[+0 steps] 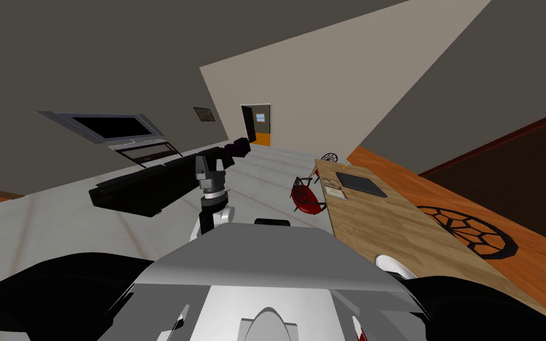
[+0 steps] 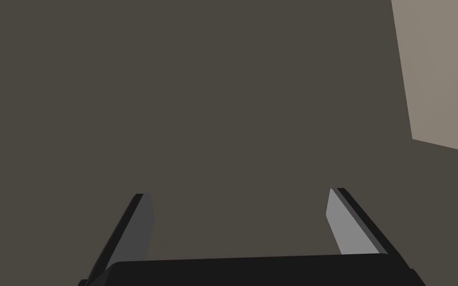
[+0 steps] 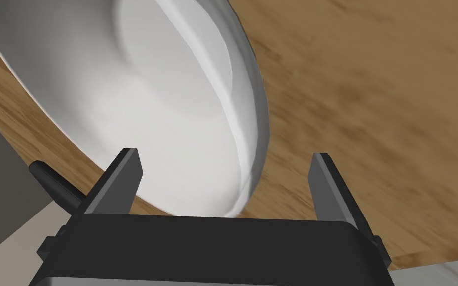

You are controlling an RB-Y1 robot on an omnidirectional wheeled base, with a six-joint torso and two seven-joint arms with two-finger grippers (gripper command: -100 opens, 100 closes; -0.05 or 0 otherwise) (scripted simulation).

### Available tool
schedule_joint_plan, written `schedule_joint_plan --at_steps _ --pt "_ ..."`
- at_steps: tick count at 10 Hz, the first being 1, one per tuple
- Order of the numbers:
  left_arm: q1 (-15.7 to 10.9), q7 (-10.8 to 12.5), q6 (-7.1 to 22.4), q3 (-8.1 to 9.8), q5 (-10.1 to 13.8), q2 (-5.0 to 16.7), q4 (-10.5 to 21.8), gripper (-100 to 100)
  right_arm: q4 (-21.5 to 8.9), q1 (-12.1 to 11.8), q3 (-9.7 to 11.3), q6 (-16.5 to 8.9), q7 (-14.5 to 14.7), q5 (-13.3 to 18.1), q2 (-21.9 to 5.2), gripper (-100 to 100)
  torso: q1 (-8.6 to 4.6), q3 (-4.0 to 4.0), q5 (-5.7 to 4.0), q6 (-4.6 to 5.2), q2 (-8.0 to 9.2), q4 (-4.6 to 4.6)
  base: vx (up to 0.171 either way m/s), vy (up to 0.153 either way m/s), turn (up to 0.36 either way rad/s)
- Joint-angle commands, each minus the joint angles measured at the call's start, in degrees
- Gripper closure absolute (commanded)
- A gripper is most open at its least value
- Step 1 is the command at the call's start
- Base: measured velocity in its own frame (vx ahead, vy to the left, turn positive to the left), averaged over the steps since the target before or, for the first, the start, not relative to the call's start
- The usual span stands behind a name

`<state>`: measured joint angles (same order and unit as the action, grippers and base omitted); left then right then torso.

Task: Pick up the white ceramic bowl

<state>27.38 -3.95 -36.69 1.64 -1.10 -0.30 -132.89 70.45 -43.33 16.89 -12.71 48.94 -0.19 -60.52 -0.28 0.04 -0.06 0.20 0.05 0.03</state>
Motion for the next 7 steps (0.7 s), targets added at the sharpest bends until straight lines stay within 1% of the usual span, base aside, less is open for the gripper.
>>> schedule_joint_plan --at_steps 1,2,3,7 --pt "0.0 0.0 0.0 0.0 0.0 0.0 0.0 0 -0.04 0.09 0.04 -0.03 0.02 -2.18 0.05 -100 0.0 0.0 0.0 0.0 0.0 0.0 0.007 0.0 0.004" --pt "0.0 0.0 0.0 0.0 0.0 0.0 0.0 0 0.01 0.03 0.0 -0.03 0.01 -1.36 0.02 -100 0.01 0.0 0.0 0.0 -0.01 0.0 0.0 0.0 0.0" --pt "0.0 0.0 0.0 0.0 0.0 0.0 0.0 0 0.0 0.03 0.01 -0.03 0.01 -1.51 0.03 100 0.01 0.0 0.0 0.0 0.0 0.0 0.0 0.0 0.0" --pt "0.0 0.0 0.0 0.0 0.0 0.0 0.0 0 -0.01 0.03 -0.02 -0.05 -0.09 -1.56 0.07 100 0.01 -0.01 0.01 -0.06 0.0 -0.01 0.0 0.0 0.0"
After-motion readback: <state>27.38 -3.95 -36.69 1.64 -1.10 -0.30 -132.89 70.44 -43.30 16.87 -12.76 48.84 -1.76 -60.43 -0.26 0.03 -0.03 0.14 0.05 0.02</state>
